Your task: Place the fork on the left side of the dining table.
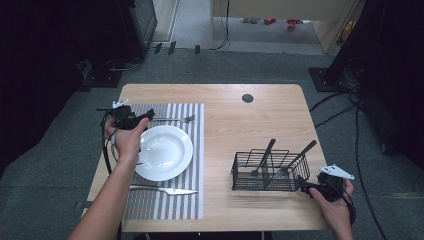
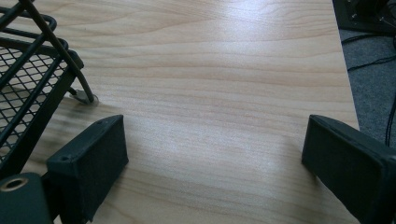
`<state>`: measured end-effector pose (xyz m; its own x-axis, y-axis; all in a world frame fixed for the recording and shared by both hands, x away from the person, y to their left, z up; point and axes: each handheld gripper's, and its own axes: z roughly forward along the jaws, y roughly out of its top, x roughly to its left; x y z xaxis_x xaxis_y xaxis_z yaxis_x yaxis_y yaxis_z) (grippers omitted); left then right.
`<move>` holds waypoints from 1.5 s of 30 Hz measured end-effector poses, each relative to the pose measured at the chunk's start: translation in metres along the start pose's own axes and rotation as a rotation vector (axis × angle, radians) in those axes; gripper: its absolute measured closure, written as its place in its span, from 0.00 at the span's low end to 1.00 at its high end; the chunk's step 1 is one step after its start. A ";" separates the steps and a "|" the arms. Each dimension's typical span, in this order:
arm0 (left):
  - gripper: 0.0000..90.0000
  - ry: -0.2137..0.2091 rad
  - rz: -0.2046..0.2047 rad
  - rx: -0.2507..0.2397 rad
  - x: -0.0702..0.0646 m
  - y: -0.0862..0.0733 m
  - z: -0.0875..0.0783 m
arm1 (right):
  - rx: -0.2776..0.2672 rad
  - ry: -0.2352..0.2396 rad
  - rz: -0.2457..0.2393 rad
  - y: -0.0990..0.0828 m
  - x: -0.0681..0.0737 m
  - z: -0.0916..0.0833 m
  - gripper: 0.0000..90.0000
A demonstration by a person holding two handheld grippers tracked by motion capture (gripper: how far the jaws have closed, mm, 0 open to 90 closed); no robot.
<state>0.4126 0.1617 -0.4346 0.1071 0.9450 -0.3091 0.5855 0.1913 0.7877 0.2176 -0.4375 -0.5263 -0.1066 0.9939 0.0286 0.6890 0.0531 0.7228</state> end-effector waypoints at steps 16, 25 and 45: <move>0.21 -0.036 0.099 -0.041 0.005 -0.019 -0.054 | 0.001 0.001 -0.002 0.000 0.000 0.000 0.07; 0.21 0.004 0.147 -0.052 0.022 -0.039 -0.079 | 0.003 -0.002 0.002 0.000 0.000 0.000 0.06; 0.21 0.037 0.116 -0.008 0.065 -0.090 -0.113 | 0.006 -0.007 0.007 0.000 0.000 0.000 0.06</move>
<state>0.2762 0.2356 -0.4657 0.1438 0.9700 -0.1959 0.5646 0.0822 0.8213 0.2179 -0.4375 -0.5262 -0.0967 0.9949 0.0285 0.6939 0.0469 0.7185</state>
